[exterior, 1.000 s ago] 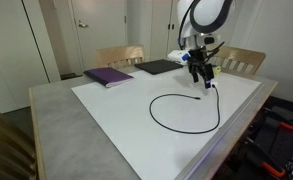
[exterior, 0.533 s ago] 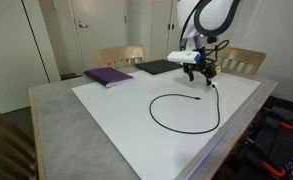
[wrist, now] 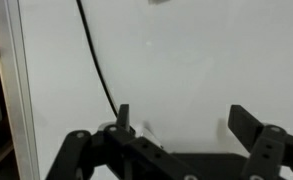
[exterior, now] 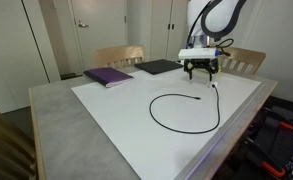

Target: Fold the charging cable

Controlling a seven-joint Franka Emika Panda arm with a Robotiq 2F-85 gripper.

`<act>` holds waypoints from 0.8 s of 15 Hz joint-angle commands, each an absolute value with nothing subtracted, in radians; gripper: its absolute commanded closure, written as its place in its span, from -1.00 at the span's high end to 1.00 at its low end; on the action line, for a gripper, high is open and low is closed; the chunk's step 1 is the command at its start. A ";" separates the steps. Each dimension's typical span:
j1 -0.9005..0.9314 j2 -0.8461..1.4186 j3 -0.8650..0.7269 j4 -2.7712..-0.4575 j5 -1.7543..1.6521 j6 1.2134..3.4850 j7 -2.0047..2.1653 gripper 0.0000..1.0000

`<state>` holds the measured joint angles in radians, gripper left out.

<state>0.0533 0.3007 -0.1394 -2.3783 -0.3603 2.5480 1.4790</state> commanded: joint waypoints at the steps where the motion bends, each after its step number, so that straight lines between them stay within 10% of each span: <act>1: -0.006 0.323 -0.143 -2.371 -0.267 2.533 1.297 1.00; 12: 0.007 0.332 -0.221 -2.393 -0.240 2.570 1.297 1.00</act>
